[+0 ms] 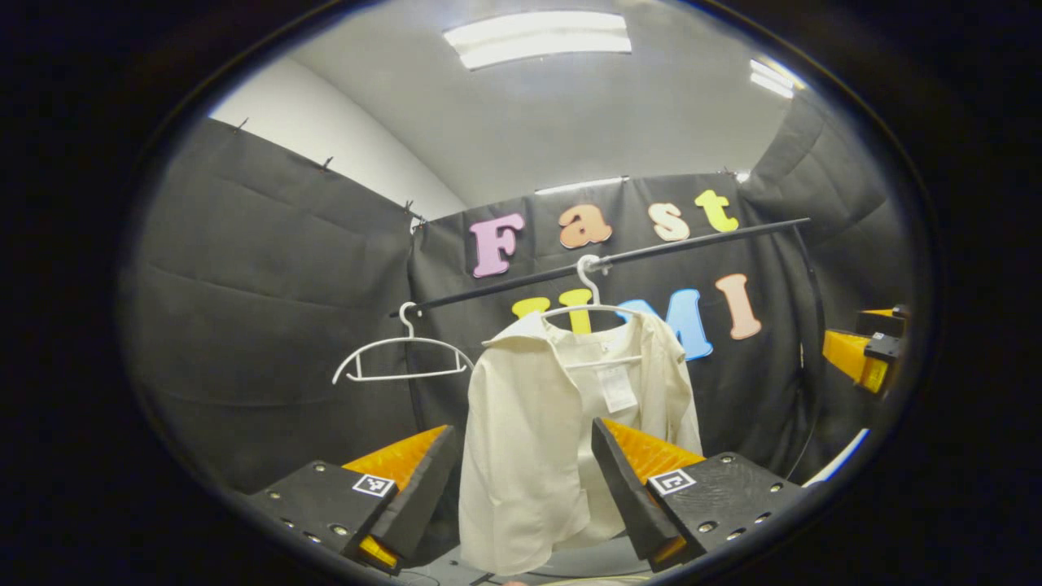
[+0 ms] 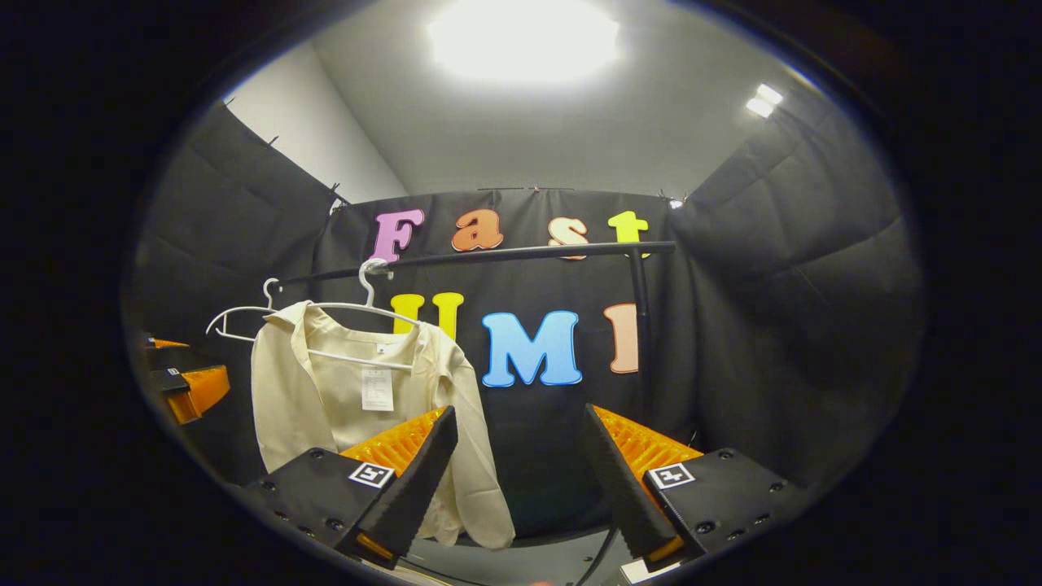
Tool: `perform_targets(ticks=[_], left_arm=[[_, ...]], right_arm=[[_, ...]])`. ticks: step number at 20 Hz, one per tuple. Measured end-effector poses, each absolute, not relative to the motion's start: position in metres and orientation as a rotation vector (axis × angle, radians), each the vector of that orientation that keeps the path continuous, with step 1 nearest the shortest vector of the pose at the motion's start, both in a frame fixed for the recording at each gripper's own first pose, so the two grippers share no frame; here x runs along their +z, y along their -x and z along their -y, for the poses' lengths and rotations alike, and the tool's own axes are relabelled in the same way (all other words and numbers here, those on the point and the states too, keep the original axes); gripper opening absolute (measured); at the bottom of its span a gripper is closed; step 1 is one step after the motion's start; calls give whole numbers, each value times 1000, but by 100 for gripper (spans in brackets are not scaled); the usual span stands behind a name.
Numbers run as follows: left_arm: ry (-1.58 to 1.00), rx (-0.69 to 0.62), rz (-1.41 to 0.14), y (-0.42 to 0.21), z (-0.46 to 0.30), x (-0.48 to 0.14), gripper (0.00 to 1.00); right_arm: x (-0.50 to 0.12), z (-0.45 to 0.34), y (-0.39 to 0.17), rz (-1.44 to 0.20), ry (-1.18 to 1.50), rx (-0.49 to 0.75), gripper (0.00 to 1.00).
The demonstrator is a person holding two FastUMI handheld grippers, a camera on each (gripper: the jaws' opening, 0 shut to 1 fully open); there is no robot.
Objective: Grasp the clothes on the hanger with both hands and then place them into the laundry hamper below.
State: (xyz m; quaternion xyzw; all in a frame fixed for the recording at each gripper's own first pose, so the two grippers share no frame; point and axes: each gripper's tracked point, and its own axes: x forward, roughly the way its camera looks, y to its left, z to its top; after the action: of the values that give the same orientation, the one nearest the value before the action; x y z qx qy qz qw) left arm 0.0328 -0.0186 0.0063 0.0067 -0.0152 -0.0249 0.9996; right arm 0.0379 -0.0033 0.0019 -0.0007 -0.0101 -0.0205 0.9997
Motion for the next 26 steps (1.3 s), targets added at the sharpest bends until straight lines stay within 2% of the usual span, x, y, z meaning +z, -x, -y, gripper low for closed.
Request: perform_targets(ticks=[10,15,26], left_arm=[[-19,4,-5,-79,29,1,97],[-11,51,-31,-106,31,-8,98],[-17,154,-85,-145,28,-26,97]], right_arm=[[-4,-39,-124,31,-25,119,98],[-26,-64,-171,-23,-36,196,98],[-60,-111,-276,-80,-74,286,98]])
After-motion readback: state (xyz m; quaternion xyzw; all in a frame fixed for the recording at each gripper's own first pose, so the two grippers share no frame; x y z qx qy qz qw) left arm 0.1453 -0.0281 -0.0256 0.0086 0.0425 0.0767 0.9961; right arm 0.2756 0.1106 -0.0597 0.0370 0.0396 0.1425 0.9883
